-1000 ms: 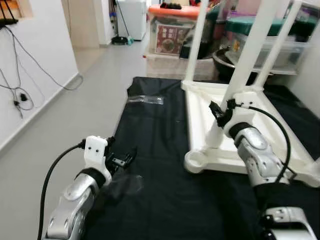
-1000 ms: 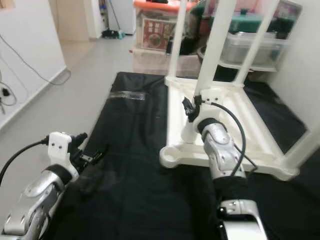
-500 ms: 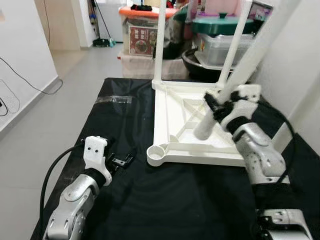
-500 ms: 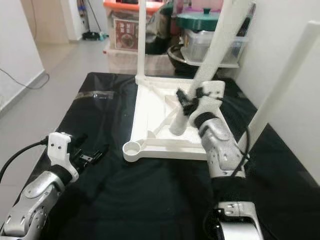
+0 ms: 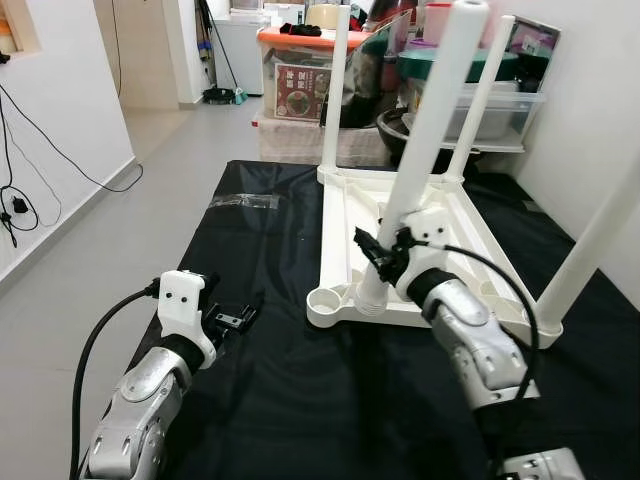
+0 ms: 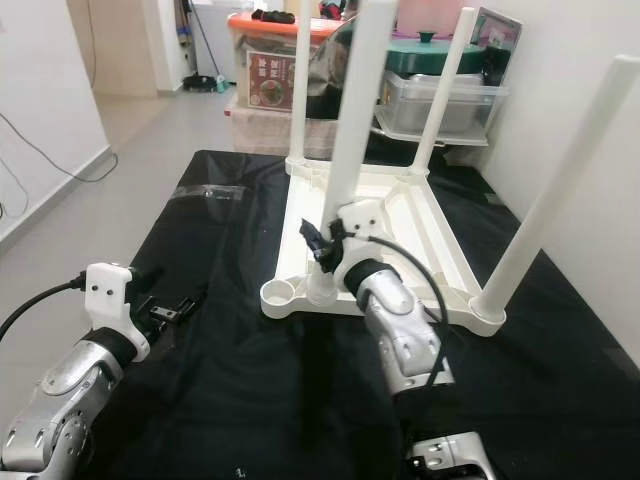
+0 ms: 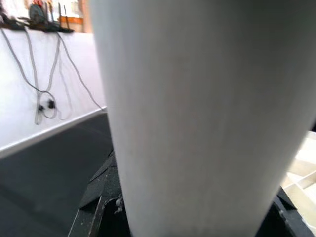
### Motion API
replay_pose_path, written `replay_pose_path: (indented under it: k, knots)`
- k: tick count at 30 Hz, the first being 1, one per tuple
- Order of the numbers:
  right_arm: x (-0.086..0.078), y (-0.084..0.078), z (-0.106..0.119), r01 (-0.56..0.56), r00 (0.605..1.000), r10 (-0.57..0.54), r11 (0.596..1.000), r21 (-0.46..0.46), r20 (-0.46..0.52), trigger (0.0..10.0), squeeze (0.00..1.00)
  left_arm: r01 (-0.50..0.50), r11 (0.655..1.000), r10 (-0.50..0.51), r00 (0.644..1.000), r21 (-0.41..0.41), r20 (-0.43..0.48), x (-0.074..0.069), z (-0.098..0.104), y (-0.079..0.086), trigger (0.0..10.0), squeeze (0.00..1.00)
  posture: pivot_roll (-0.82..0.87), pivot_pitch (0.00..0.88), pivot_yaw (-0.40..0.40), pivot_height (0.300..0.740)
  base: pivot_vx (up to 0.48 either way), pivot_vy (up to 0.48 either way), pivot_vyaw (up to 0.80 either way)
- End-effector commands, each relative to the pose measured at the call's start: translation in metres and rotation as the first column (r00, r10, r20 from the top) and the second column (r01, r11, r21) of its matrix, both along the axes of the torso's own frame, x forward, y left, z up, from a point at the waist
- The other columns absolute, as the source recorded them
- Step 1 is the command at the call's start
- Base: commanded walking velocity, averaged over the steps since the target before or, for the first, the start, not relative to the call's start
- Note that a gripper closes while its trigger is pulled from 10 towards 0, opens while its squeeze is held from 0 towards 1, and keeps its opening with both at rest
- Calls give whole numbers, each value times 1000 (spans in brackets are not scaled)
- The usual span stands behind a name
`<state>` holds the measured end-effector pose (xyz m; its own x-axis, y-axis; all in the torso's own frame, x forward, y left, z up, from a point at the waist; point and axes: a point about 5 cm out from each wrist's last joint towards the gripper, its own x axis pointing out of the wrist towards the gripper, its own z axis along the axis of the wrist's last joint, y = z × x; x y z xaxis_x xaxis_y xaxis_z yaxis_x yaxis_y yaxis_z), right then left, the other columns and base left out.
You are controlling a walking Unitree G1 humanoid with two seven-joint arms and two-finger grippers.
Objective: Building children table
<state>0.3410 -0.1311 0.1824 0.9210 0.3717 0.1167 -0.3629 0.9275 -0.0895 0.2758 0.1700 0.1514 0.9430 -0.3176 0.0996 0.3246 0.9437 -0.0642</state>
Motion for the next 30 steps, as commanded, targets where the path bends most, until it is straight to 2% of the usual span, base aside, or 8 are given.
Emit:
replay_pose_path:
  k: [1,6,11,17,19,23,28,30]
  knots:
    - [3,1,1,16,1000,-16,1000,-4,20,0,0,-5,1000,5,1000,-2,-10,2,-1,1,10000,0,70,0,-89,740,0,0,0]
    - [8,-1,17,39,996,-44,997,68,73,0,0,-9,1000,9,1000,-5,-9,1,-1,1,10000,0,70,0,-91,740,0,0,0]
    - [9,-3,18,57,994,-62,996,66,84,0,0,-9,1000,9,1000,-6,-11,0,-2,0,10000,0,72,0,-92,740,0,0,0]
    - [7,-1,7,49,996,-52,998,34,69,0,0,-9,1000,9,1000,-4,-11,1,-1,0,10000,0,73,0,-87,740,0,0,0]
    - [-1,4,-12,-11,999,15,997,-82,48,0,0,-10,1000,10,1000,3,-12,2,-1,1,10000,0,73,0,-84,740,0,0,0]
    - [-8,1,-28,-39,999,41,989,-144,11,0,0,-16,1000,16,1000,8,-12,2,-1,4,10000,0,72,0,-87,740,0,0,0]
    - [-19,-4,-46,-112,989,96,982,-155,-109,0,0,-25,1000,25,1000,11,-14,2,-1,6,10000,0,71,0,-87,740,0,0,0]
    - [-19,-4,-46,-112,989,96,982,-155,-109,0,0,-25,1000,25,1000,11,-14,2,-1,6,10000,0,71,0,-87,740,0,0,0]
